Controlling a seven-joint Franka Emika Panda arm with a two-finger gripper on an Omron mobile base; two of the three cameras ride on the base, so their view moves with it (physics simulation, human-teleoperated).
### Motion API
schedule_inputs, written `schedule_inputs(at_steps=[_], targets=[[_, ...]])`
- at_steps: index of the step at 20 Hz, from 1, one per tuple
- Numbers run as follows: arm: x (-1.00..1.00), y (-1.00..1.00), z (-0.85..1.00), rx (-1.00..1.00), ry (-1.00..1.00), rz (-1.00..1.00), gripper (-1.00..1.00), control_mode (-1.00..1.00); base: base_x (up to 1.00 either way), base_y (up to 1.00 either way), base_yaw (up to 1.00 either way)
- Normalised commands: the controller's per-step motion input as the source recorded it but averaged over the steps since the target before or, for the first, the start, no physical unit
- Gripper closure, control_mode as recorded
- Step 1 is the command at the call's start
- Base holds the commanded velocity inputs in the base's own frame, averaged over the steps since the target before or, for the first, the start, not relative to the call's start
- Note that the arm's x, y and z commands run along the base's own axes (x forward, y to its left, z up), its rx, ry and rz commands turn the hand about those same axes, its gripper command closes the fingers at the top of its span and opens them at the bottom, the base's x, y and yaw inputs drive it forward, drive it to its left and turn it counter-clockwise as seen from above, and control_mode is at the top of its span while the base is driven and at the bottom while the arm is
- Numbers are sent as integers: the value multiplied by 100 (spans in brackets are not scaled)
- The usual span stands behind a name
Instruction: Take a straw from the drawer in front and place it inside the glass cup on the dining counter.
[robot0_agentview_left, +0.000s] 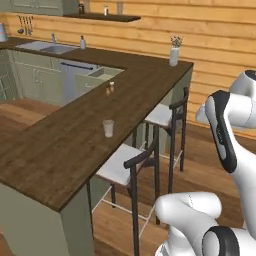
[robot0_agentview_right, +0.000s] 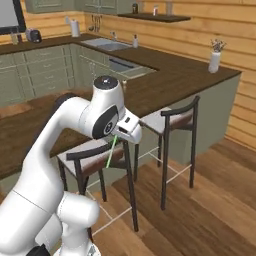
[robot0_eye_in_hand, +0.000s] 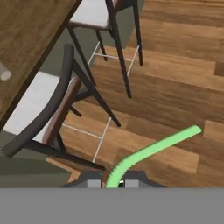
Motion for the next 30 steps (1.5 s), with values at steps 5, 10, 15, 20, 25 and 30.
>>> schedule_inputs(at_steps=[5, 10, 15, 20, 25, 30], targets=[[0, 0, 0, 0, 0, 0, 100, 100, 14, -59, 71], [0, 0, 0, 0, 0, 0, 100, 100, 0, -72, 68], [0, 0, 0, 0, 0, 0, 100, 100, 0, -71, 68], [0, 0, 0, 0, 0, 0, 100, 100, 3, -76, 66], [0, 0, 0, 0, 0, 0, 100, 100, 6, -92, 41], [0, 0, 0, 0, 0, 0, 100, 100, 58, -29, 6]])
